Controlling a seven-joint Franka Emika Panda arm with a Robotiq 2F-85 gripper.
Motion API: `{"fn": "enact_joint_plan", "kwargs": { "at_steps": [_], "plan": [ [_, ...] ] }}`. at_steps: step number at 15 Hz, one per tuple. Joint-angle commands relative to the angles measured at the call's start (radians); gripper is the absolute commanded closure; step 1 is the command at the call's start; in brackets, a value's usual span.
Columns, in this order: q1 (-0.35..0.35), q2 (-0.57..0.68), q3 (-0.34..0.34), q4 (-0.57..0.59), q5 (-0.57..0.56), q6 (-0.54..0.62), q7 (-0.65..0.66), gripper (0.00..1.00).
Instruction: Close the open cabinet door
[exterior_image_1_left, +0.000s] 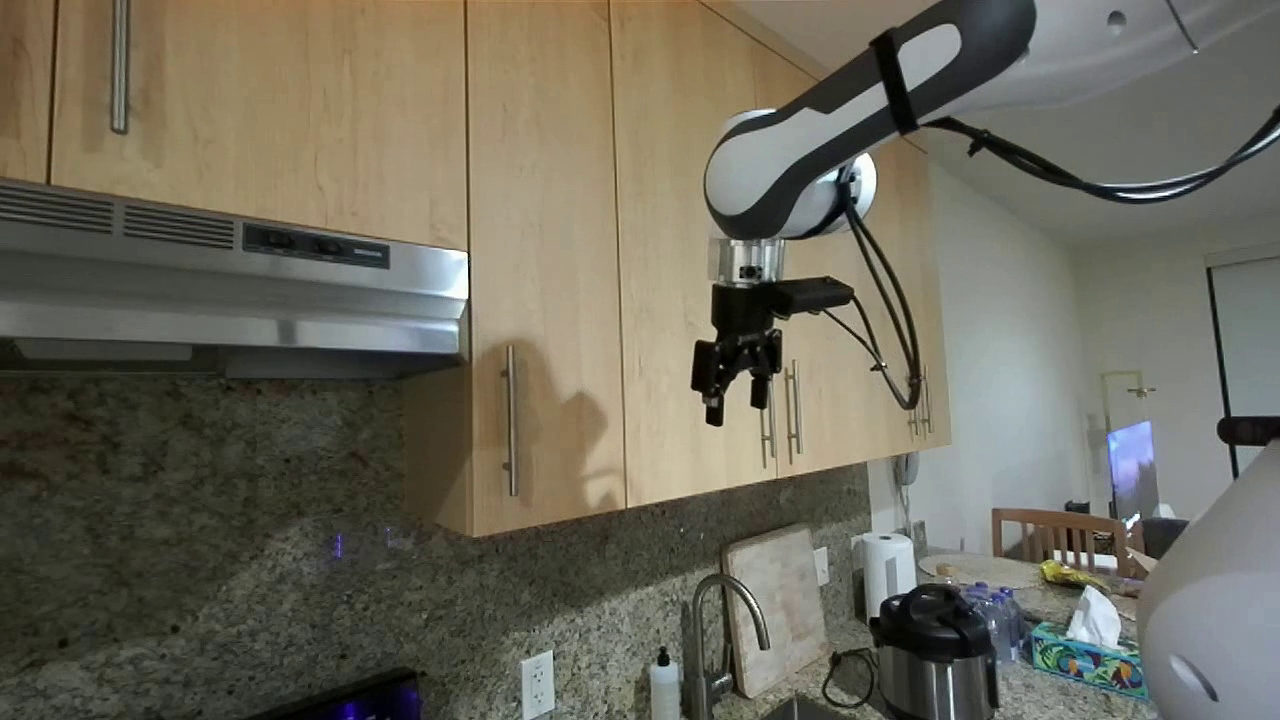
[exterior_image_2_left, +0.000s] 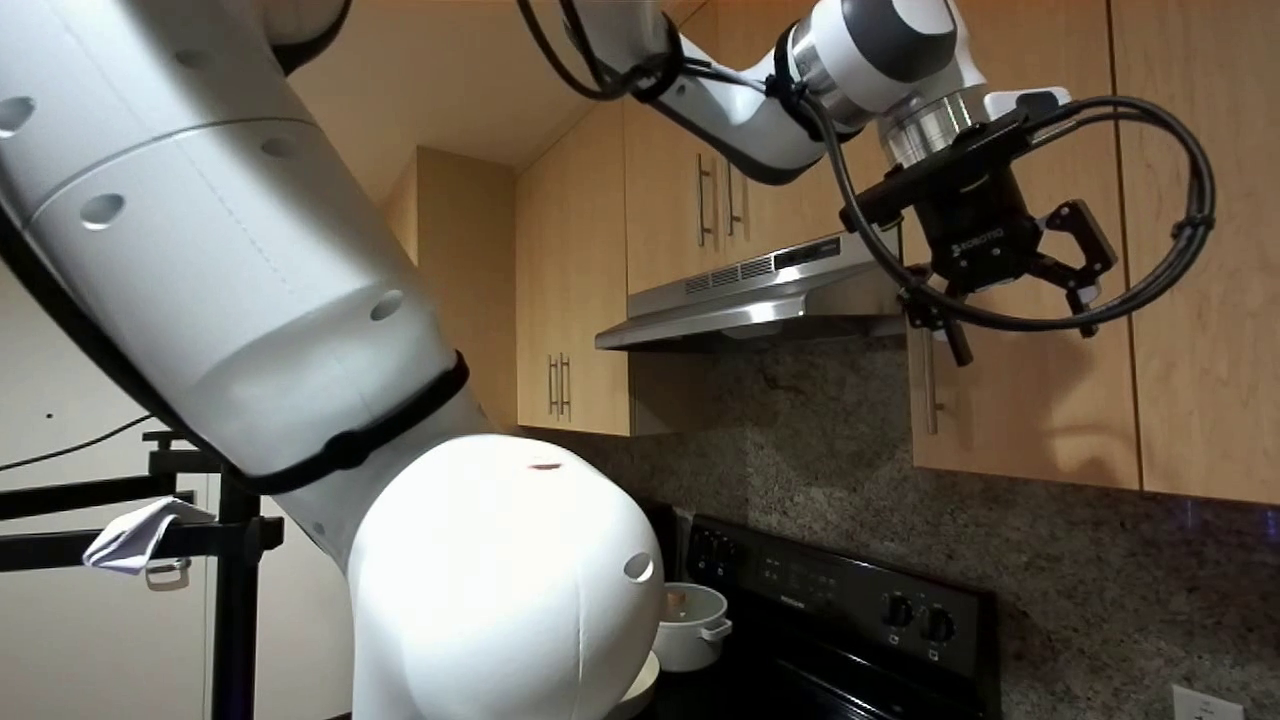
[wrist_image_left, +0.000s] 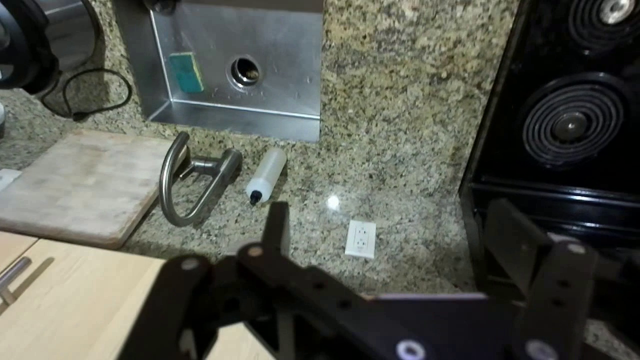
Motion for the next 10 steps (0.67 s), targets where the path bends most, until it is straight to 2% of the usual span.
{"fn": "enact_joint_plan", "kwargs": {
  "at_steps": [1,4,10],
  "plan": [
    [-0.002,-0.111,-0.023,-0.093,-0.009,-0.073,-0.108,0.00],
    [0.001,-0.181,-0.028,-0.158,-0.016,-0.110,-0.144,0.00],
    [-0.001,-0.280,-0.042,-0.237,0.004,-0.120,-0.127,0.00]
  ]
}}
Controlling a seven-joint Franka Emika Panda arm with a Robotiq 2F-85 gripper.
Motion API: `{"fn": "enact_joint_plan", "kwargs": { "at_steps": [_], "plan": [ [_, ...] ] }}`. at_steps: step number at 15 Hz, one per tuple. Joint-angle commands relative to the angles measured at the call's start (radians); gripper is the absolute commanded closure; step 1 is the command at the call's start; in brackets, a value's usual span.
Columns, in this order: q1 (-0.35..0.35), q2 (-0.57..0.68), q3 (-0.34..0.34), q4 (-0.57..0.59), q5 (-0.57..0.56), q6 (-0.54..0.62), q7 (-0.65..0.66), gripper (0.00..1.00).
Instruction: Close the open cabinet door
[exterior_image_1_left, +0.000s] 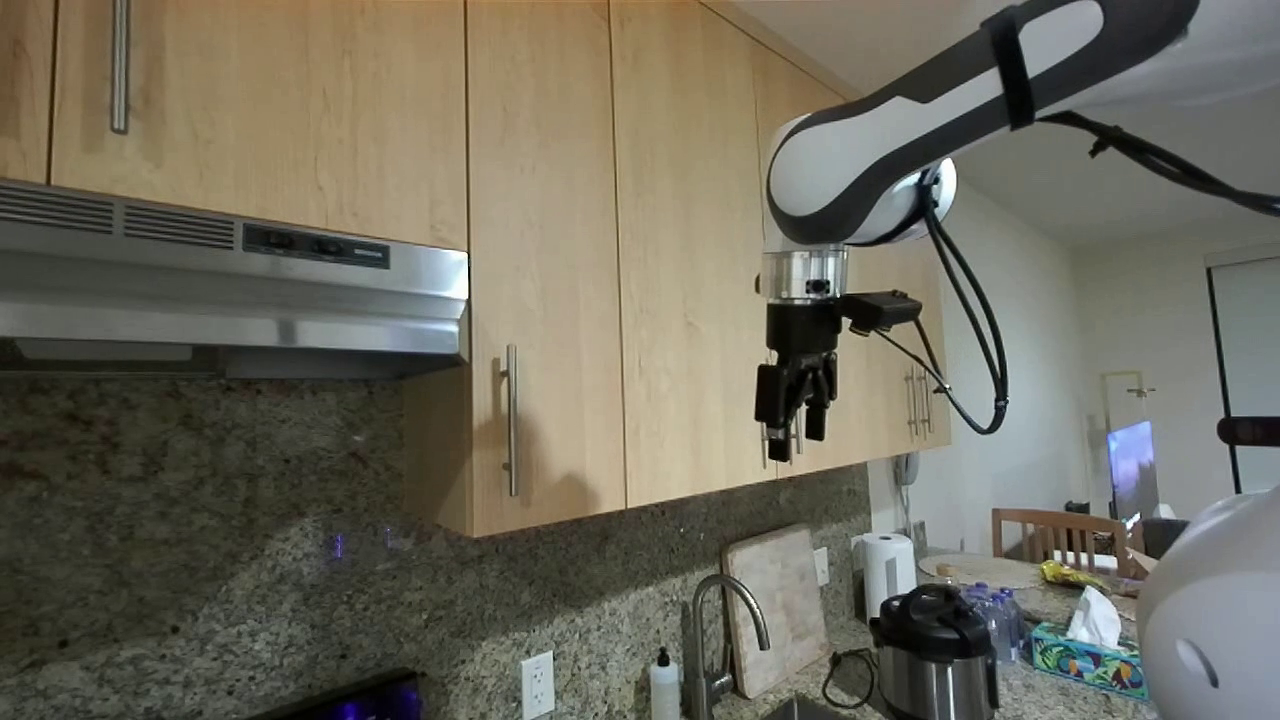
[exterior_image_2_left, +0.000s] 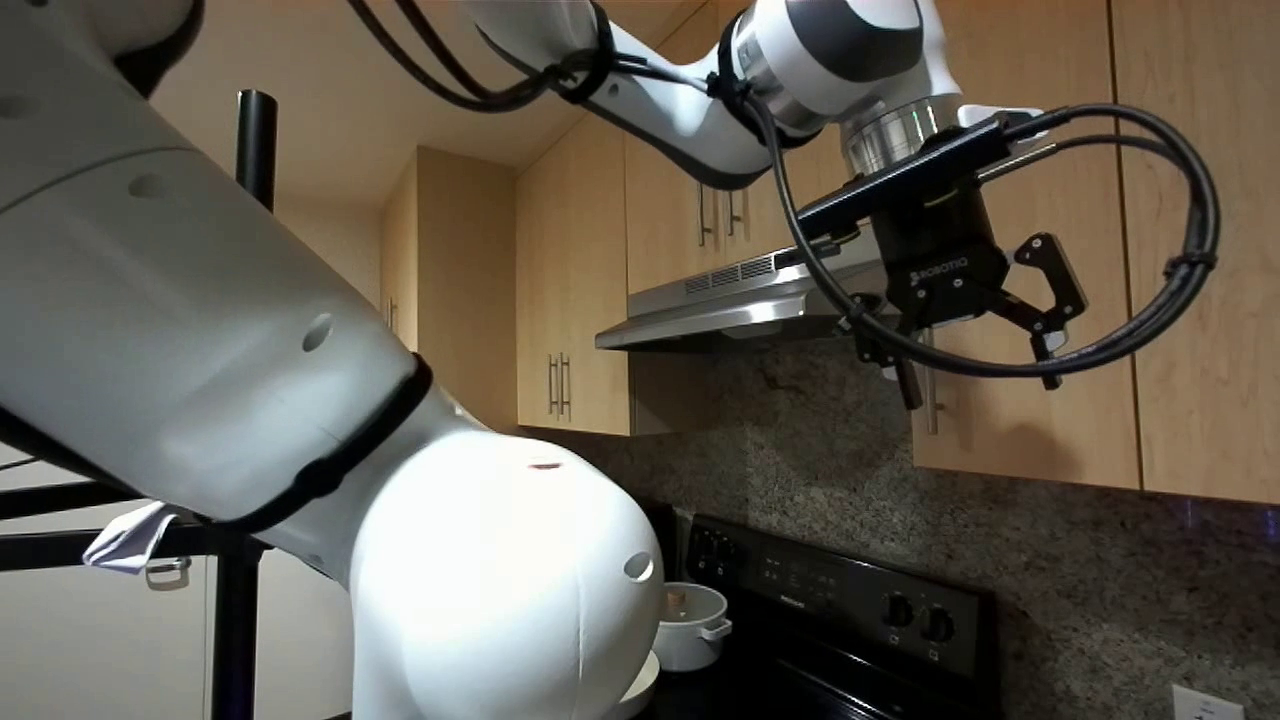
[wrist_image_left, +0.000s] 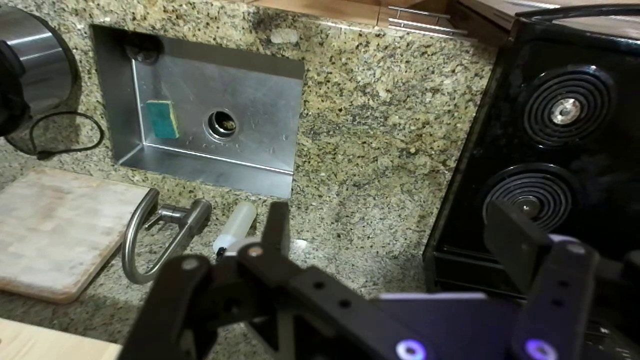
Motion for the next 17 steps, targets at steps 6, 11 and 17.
{"fn": "enact_joint_plan", "kwargs": {
  "at_steps": [6,11,17],
  "plan": [
    [-0.002,-0.052,-0.013,-0.026,0.004,-0.007,-0.001,0.00],
    [-0.002,-0.052,-0.013,-0.026,0.004,-0.007,-0.001,0.00],
    [-0.002,-0.052,-0.013,-0.026,0.004,-0.007,-0.001,0.00]
  ]
}}
